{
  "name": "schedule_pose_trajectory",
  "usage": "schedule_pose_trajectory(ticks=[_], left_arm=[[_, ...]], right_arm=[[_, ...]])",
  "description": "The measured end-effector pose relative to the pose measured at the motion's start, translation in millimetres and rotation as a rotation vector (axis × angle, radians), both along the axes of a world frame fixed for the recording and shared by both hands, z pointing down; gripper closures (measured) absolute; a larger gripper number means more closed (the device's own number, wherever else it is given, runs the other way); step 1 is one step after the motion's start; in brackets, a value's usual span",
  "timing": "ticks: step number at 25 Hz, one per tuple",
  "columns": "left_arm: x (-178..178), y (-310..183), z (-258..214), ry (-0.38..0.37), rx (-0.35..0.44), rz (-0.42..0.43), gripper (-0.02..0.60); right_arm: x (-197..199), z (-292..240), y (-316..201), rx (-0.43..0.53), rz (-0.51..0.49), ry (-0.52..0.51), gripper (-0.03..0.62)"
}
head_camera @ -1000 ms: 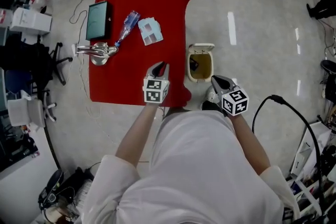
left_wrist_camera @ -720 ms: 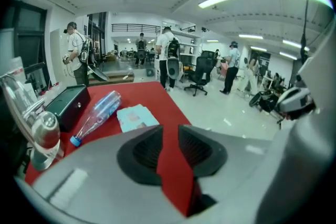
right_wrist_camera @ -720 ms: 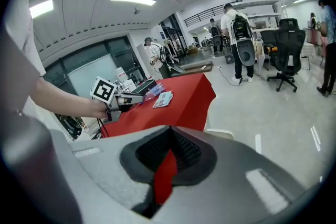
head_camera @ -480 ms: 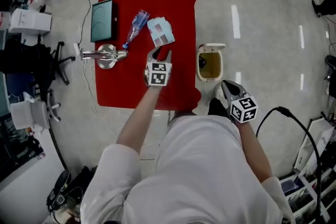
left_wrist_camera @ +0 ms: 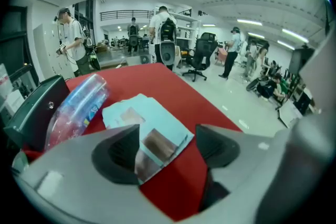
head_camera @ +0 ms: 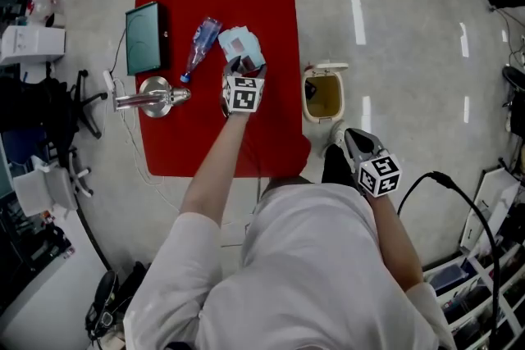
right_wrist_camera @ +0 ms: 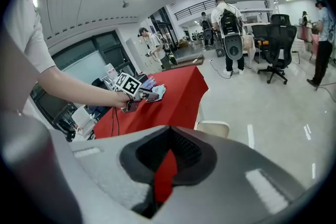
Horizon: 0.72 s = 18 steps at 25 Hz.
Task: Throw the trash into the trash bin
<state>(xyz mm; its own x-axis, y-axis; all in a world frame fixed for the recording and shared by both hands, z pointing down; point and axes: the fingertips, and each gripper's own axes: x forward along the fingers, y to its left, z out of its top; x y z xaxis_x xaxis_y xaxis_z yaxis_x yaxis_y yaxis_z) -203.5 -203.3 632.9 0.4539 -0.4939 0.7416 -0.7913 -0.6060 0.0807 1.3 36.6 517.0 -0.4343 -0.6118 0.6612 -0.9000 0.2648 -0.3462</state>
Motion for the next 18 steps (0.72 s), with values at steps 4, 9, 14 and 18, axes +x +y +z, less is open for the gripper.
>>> schedule_pose_trajectory(ticks=[4,9,14,18], left_arm=[[3.3,-10.5,15.6,-0.017,-0.020,-0.004,0.217],[1.3,-14.6,26.1,-0.010,-0.056,-0.019,0.221],[-9.8,-16.5,27.7,-0.045,-0.032,-0.042,0.325],[-9.4,-12.3,24.4,-0.071,-0.027,-0.030,0.459]], right_arm=[[3.0,0.6,-1.5,-0.011,0.008,0.005,0.592],[5.2,5.1,-1.5,-0.023,0.015,0.003,0.592],[3.9,8.2,-2.6,-0.026,0.009,-0.006,0.592],[5.3,7.1,-4.1,-0.017,0.010,-0.013,0.592]])
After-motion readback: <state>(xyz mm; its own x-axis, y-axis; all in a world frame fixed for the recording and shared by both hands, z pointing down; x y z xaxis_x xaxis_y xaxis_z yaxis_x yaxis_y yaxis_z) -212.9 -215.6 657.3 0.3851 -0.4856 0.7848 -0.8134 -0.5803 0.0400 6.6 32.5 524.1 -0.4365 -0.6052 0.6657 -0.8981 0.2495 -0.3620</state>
